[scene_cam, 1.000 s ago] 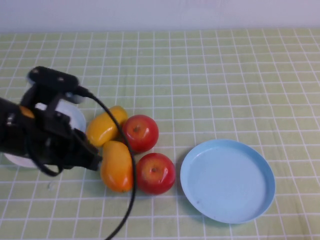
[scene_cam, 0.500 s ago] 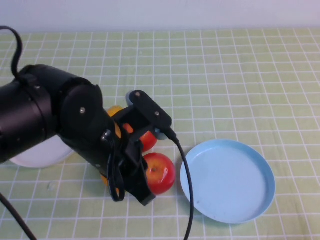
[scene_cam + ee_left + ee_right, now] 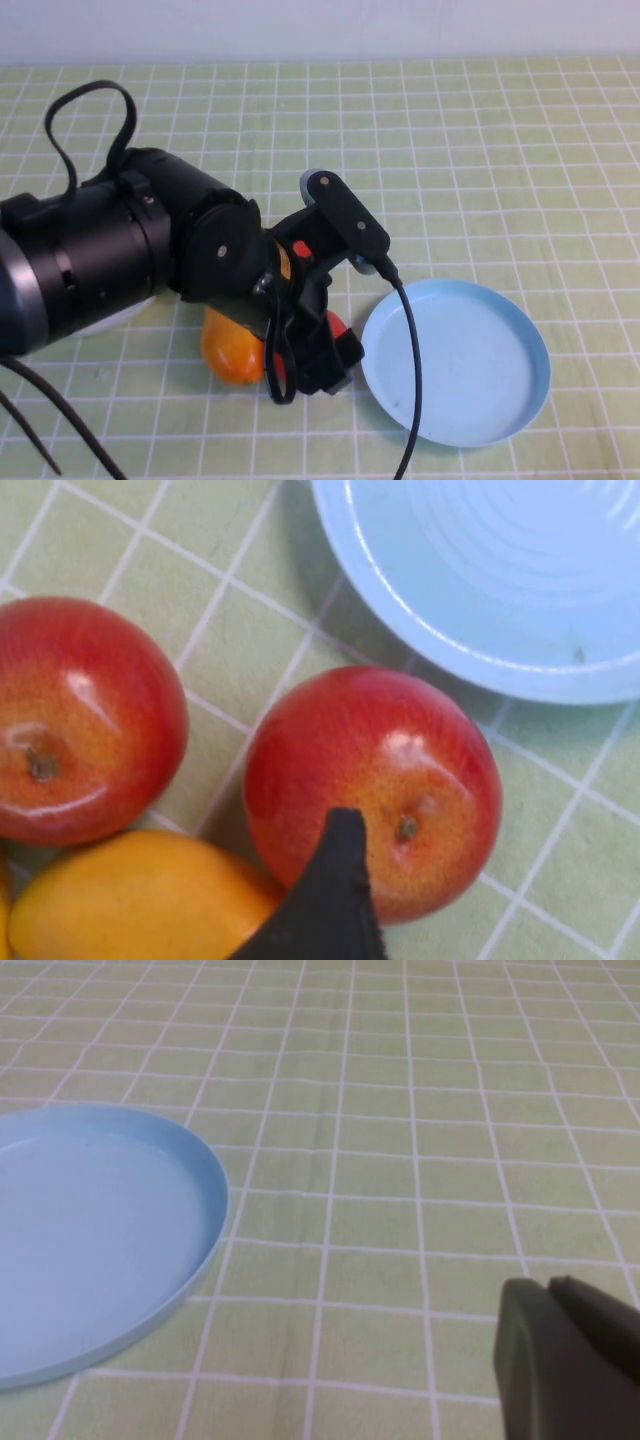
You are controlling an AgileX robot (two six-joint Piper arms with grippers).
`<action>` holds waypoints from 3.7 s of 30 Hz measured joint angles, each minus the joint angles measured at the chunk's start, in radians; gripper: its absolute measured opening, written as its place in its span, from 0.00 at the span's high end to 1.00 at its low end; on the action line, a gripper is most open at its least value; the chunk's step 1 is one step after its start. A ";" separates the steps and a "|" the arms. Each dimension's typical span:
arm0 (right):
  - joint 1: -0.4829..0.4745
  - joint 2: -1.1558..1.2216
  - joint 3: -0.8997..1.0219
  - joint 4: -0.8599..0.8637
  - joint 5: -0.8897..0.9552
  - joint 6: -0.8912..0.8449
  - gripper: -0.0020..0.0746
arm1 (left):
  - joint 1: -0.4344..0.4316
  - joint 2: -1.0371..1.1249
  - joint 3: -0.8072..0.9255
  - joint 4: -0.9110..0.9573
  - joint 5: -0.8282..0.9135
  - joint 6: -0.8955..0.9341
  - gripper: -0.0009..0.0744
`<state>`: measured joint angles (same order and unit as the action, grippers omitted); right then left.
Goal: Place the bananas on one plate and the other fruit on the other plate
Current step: Put one type of fruit in the left plate
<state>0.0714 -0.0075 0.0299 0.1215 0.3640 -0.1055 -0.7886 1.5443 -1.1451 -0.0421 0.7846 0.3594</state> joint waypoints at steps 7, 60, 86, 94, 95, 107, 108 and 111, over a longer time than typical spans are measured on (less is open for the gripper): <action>0.000 0.000 0.000 0.000 0.000 0.000 1.00 | 0.000 0.059 0.000 0.031 -0.031 -0.141 0.10; 0.000 0.000 0.000 0.000 0.000 0.000 1.00 | 0.059 -0.067 -0.002 0.164 0.047 -0.203 0.23; 0.000 0.000 0.000 0.000 0.000 0.000 0.99 | 0.609 0.143 -0.002 0.312 -0.054 -0.305 0.15; 0.000 0.000 0.000 0.000 0.000 0.000 0.99 | 0.609 0.113 -0.003 0.320 -0.086 -0.333 0.10; 0.000 0.000 0.000 0.000 0.000 0.000 0.99 | 0.609 0.097 -0.003 0.320 -0.086 -0.335 0.10; 0.000 0.000 0.000 0.000 0.000 0.000 0.99 | 0.432 -0.118 -0.003 0.220 -0.077 -0.342 0.13; 0.000 0.000 0.000 0.000 0.000 0.000 1.00 | 0.408 -0.117 -0.003 0.210 -0.077 -0.342 0.17; 0.000 0.000 0.000 0.000 0.000 0.000 0.99 | 0.325 -0.102 -0.003 0.190 -0.078 -0.334 0.33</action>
<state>0.0714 -0.0075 0.0299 0.1215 0.3640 -0.1055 -0.4636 1.4423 -1.1477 0.1480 0.7067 0.0258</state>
